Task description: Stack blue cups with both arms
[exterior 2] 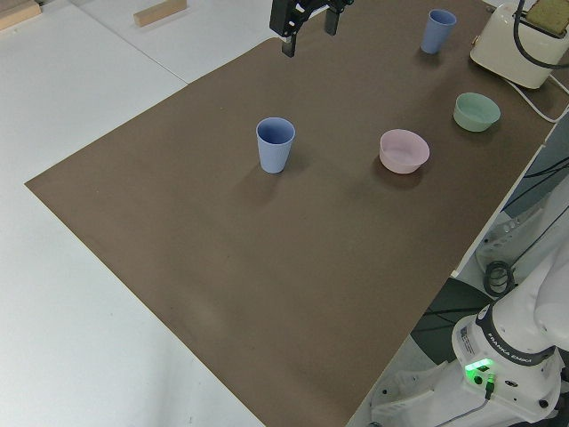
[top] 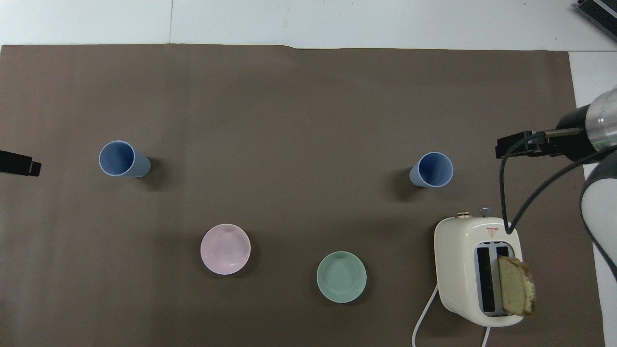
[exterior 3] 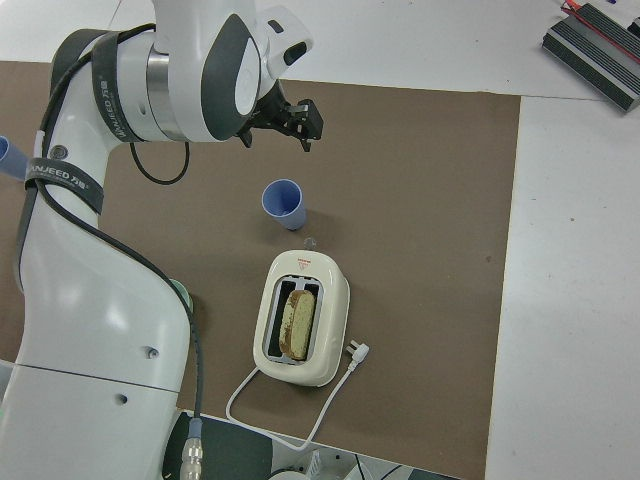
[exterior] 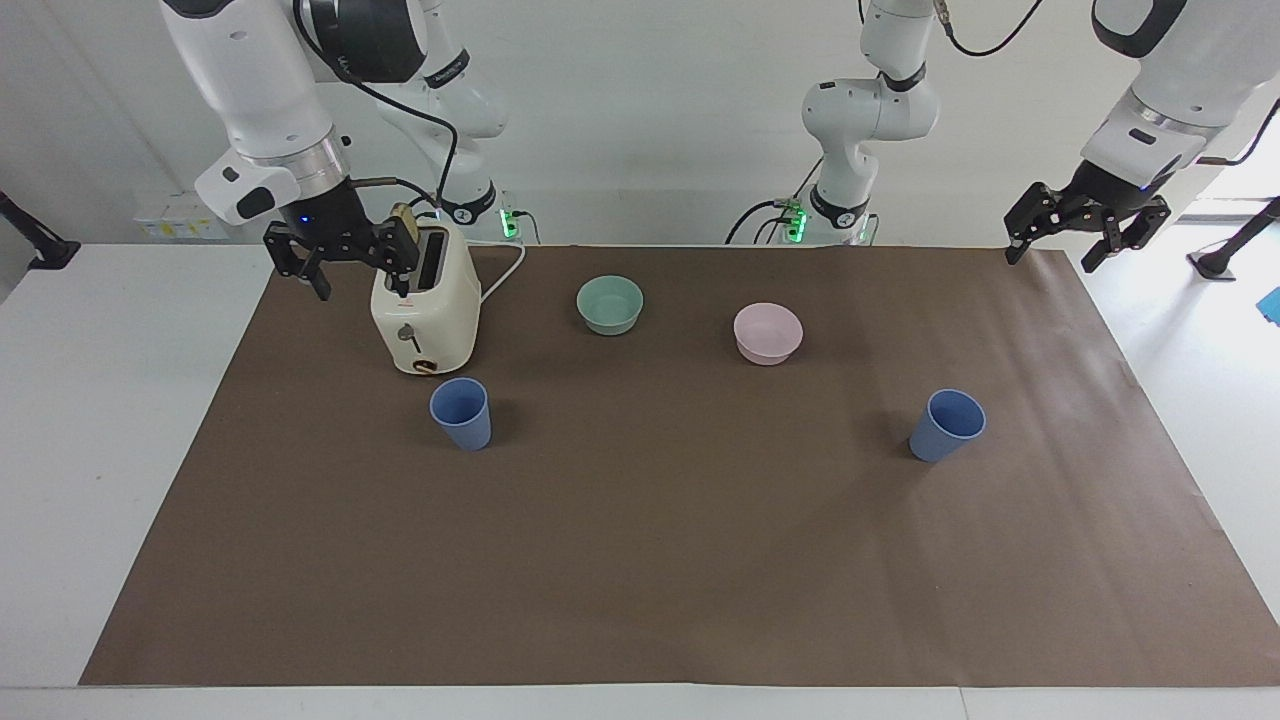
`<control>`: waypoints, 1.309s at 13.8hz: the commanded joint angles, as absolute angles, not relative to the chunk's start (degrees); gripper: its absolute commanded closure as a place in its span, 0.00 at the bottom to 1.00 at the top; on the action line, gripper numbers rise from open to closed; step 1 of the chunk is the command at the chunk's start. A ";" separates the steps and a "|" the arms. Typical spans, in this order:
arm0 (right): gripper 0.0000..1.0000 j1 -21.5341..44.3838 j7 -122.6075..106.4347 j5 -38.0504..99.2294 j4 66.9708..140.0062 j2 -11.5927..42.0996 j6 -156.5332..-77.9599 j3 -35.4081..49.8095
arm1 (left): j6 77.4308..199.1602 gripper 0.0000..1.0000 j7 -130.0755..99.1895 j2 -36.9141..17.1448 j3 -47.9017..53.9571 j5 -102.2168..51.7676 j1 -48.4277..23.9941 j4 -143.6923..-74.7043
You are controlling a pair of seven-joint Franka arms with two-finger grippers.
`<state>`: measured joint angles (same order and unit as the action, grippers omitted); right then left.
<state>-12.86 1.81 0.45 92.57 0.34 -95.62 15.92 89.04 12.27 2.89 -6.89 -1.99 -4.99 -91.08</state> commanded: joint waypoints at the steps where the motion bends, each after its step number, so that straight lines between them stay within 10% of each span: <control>1: 0.00 -13.62 1.58 0.88 93.08 -0.26 -95.62 16.35 | 87.80 0.00 11.87 2.72 -7.47 -1.14 -5.98 -90.26; 18: 0.00 -13.62 1.58 0.88 92.99 -0.26 -95.62 16.35 | 87.98 0.00 12.22 2.72 -7.38 -1.23 -5.80 -90.26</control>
<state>-12.87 1.81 0.45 92.57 0.34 -95.62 15.92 88.98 12.27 2.89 -6.79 -1.99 -5.04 -91.08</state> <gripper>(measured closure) 0.000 0.000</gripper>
